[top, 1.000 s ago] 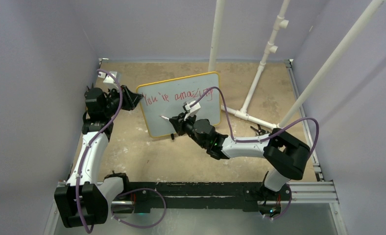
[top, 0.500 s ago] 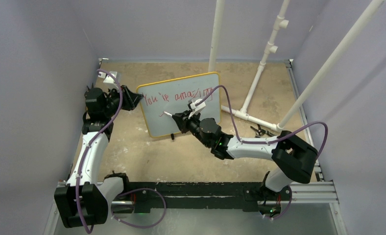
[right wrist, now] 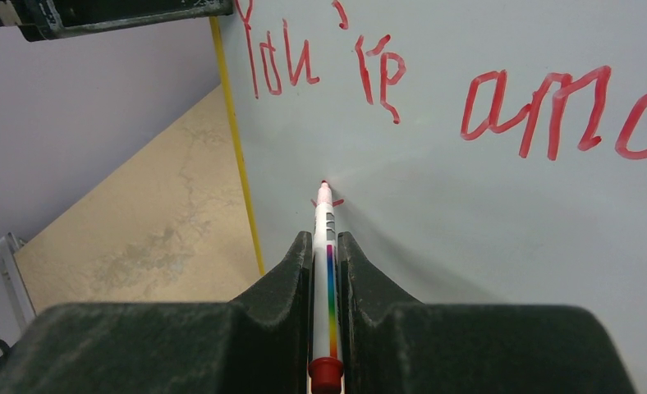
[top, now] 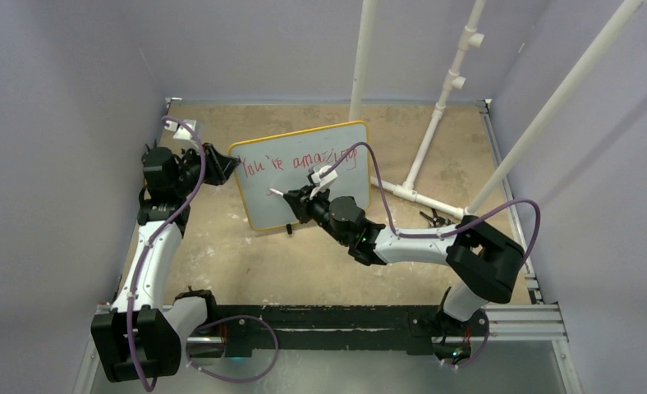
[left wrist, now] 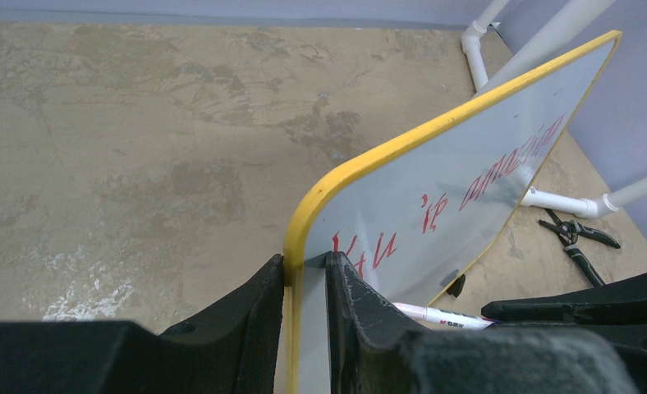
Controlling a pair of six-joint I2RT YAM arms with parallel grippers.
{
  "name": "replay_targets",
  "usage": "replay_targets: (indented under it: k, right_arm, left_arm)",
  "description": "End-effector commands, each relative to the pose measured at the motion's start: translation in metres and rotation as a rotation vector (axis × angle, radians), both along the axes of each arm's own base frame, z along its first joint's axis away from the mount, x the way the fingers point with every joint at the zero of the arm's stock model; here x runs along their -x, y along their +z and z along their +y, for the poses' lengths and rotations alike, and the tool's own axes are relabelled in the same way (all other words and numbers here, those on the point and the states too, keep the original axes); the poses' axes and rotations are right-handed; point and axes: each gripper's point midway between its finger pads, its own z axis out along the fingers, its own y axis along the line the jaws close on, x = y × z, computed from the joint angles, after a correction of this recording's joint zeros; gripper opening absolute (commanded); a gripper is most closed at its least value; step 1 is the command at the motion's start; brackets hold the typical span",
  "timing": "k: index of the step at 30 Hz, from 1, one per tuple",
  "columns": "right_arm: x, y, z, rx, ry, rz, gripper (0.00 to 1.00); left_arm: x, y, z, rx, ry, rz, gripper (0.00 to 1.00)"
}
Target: Write a sentence on the whiteboard
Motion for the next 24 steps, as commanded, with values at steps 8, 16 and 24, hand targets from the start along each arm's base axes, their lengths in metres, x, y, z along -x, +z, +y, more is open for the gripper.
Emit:
replay_targets:
  k: [8, 16, 24]
  right_arm:
    - [-0.012, 0.004, -0.005, -0.007, -0.041, -0.018, 0.00]
    - [-0.005, -0.023, -0.015, 0.020, -0.045, 0.029, 0.00]
    - [-0.004, -0.033, -0.020, 0.043, -0.054, 0.056, 0.00]
  left_arm:
    - [0.001, 0.009, -0.001, -0.002, -0.011, -0.038, 0.24]
    - [0.001, 0.008, -0.001, -0.003, -0.010, -0.037, 0.23]
    - [0.001, 0.008, -0.002, 0.000, -0.012, -0.036, 0.23]
